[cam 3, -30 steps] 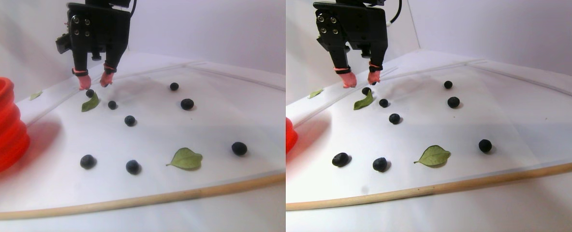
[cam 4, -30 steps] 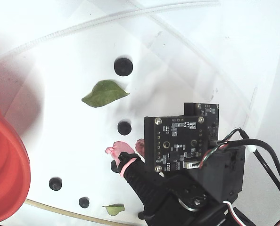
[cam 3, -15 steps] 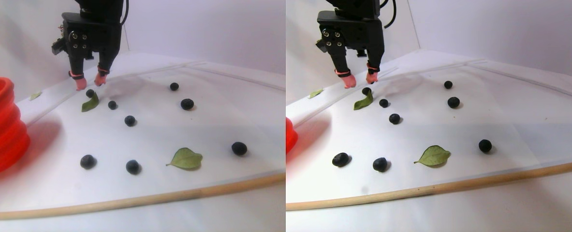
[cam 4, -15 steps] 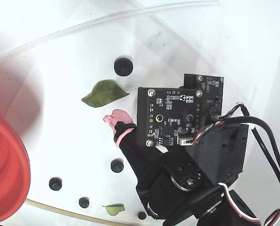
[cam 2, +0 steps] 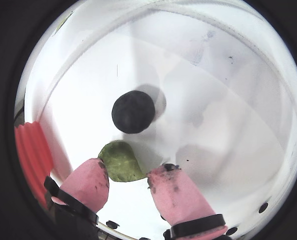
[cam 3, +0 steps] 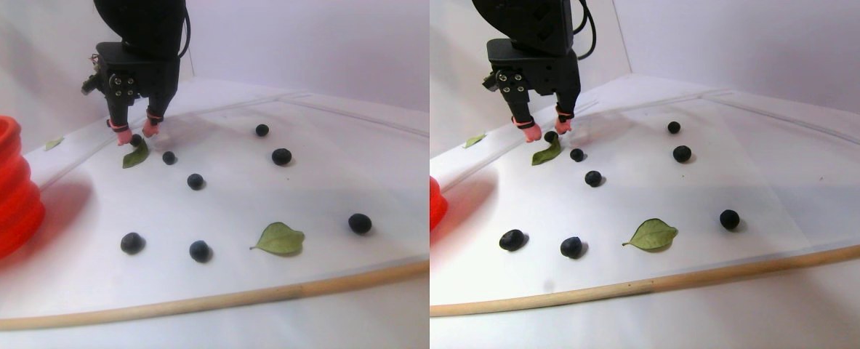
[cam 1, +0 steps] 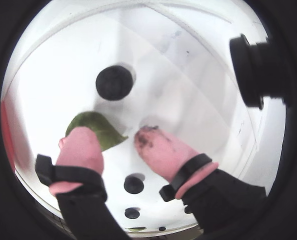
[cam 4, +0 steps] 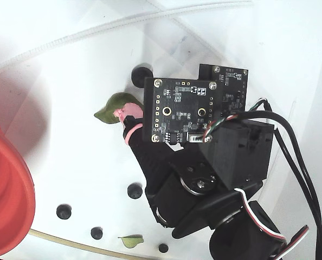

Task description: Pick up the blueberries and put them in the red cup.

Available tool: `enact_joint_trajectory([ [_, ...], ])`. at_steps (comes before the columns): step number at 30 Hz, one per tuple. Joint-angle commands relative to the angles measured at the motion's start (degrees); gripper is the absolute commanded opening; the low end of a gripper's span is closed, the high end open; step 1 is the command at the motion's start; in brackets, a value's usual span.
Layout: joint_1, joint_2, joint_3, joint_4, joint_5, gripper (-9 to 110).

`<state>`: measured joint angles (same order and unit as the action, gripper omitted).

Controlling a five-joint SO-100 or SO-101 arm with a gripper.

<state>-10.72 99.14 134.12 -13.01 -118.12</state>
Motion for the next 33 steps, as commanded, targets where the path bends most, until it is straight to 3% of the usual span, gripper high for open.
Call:
enact_joint_trajectory([
  [1, -2.2, -0.1, -3.1, -1.7, -0.4, 16],
  [33, -3.3, -9.4, -7.9, -10.0, -2.6, 17],
])
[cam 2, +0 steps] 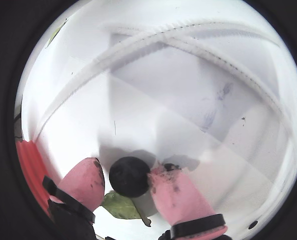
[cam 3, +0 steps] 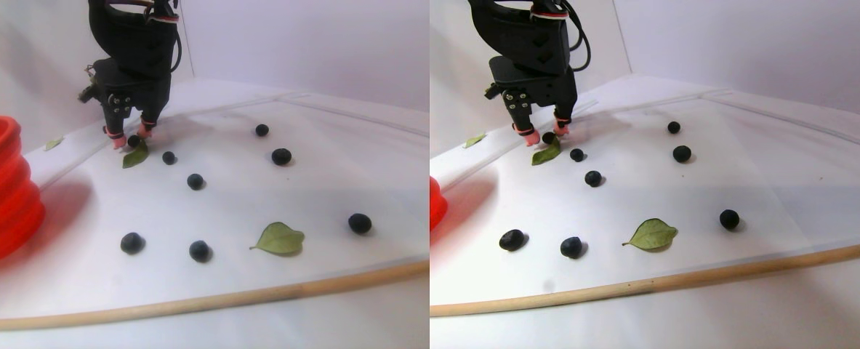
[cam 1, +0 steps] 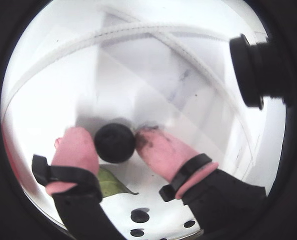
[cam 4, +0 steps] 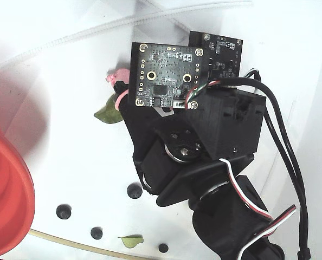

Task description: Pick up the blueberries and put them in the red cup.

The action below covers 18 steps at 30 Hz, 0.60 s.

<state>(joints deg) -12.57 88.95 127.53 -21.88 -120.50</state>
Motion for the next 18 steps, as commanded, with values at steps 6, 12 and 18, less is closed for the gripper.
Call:
enact_joint_trajectory([
  [6, -1.3, -0.5, -1.1, -2.5, -0.9, 16],
  [12, -1.1, -1.3, -0.7, -3.5, -1.3, 14],
  [18, -1.0, -1.3, -0.5, -3.7, -1.4, 13],
])
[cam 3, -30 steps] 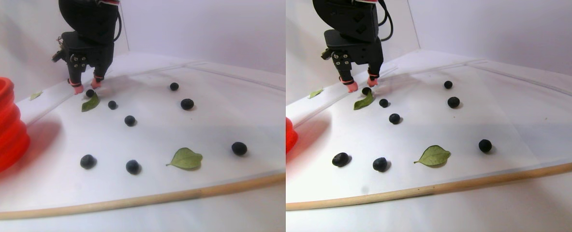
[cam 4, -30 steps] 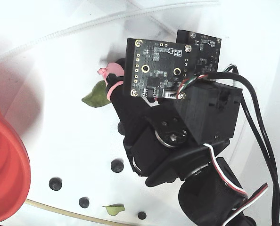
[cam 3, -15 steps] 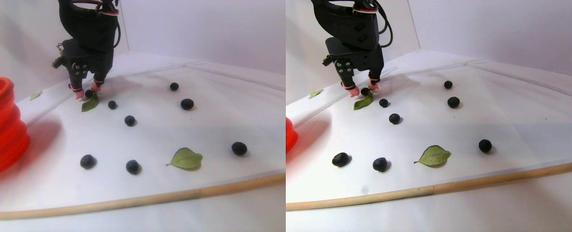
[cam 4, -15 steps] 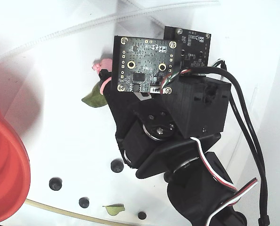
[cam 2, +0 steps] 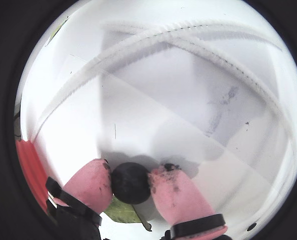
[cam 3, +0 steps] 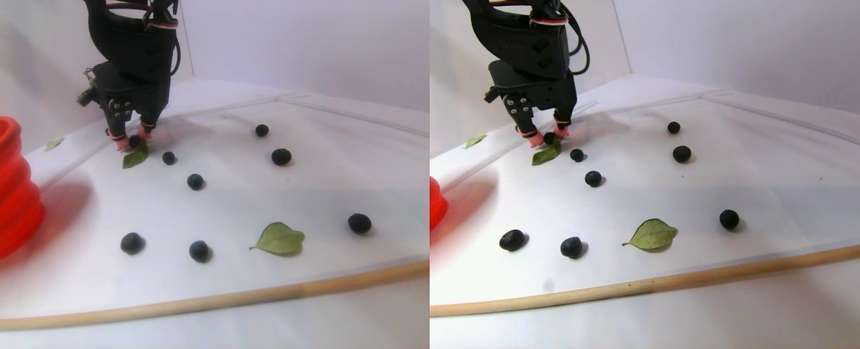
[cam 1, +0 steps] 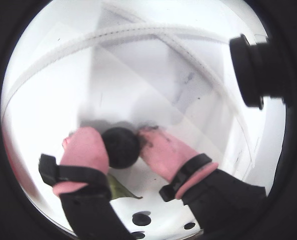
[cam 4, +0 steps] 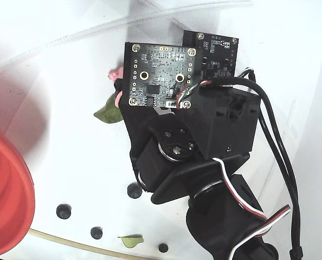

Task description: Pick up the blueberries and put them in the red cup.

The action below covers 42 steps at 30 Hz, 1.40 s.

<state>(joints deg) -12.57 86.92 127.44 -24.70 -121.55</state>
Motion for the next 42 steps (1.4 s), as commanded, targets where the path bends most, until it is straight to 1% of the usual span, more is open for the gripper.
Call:
enact_joint_trajectory([
  [1, -1.1, 1.0, -0.3, -0.9, -0.3, 13],
  [21, -4.0, 14.9, 3.0, 9.3, 4.0, 13],
  [33, -5.4, 23.5, 4.9, 18.7, 7.6, 13],
  [38, -6.4, 26.9, 4.4, 24.8, 10.6, 13],
  [42, -7.0, 28.7, 4.8, 27.2, 12.5, 13],
])
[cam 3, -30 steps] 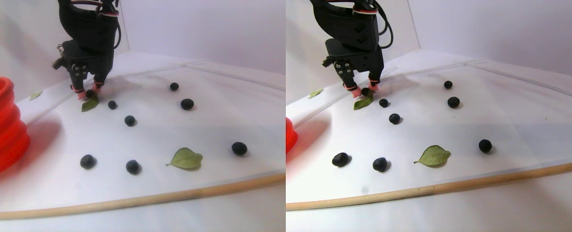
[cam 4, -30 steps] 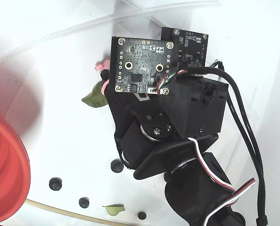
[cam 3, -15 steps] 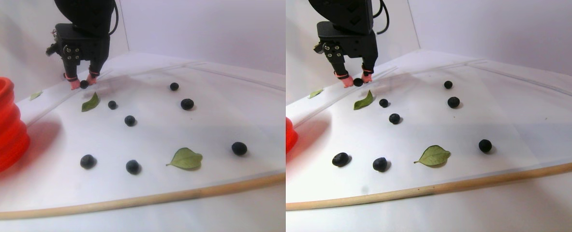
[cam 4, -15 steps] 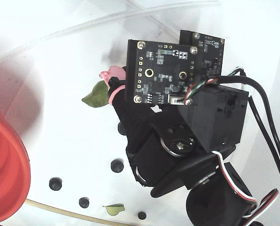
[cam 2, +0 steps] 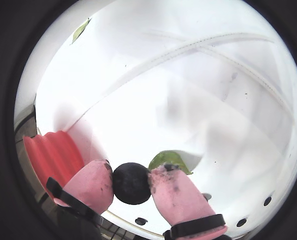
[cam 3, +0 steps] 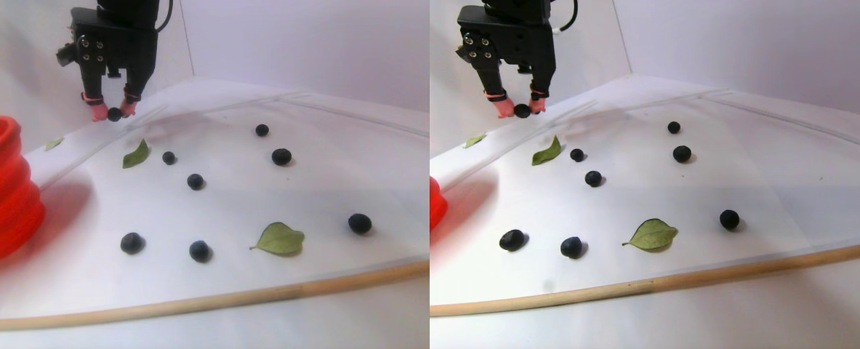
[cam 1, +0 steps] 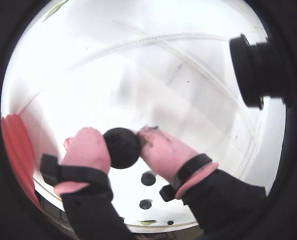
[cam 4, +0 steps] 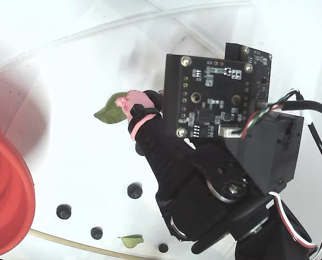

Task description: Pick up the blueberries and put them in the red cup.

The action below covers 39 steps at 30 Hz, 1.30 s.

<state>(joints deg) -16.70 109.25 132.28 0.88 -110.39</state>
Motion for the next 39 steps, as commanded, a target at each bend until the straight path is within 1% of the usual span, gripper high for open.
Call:
enact_joint_trajectory([
  [1, -3.1, 6.6, 0.0, 1.8, 1.6, 13],
  [21, -8.4, 15.6, 0.5, 15.7, 11.8, 13],
  [39, -14.6, 22.0, 2.2, 24.1, 19.8, 13],
])
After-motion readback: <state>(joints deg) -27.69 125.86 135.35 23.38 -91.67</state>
